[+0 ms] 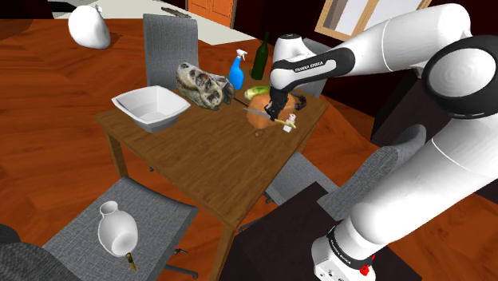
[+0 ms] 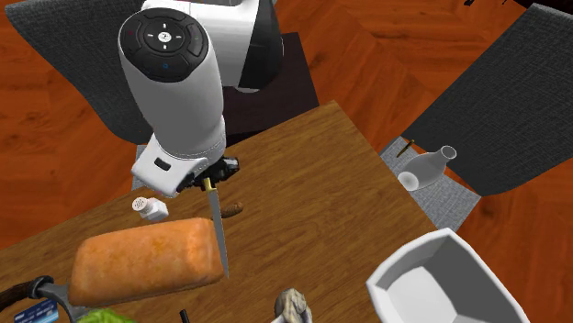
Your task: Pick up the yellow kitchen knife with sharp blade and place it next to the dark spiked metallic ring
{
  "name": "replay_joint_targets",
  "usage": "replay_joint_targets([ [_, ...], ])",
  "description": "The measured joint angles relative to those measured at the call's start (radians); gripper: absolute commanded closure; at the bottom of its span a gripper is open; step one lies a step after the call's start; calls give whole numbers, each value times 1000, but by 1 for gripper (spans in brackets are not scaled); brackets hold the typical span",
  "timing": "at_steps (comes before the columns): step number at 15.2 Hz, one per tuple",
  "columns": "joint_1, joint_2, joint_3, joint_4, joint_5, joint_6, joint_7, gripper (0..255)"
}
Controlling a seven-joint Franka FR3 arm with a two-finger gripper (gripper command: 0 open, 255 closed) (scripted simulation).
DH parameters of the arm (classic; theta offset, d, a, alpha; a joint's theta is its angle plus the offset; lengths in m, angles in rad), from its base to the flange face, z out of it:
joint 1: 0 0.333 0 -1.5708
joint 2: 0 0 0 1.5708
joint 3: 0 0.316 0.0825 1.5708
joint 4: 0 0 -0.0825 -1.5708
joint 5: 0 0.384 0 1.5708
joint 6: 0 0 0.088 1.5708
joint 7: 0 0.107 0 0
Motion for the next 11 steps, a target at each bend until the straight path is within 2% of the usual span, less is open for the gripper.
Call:
replay_joint_targets([
  [6, -70, 74, -69, 76, 4, 26, -140, 255],
  [11, -129, 153, -117, 187, 26, 18, -262, 255],
])
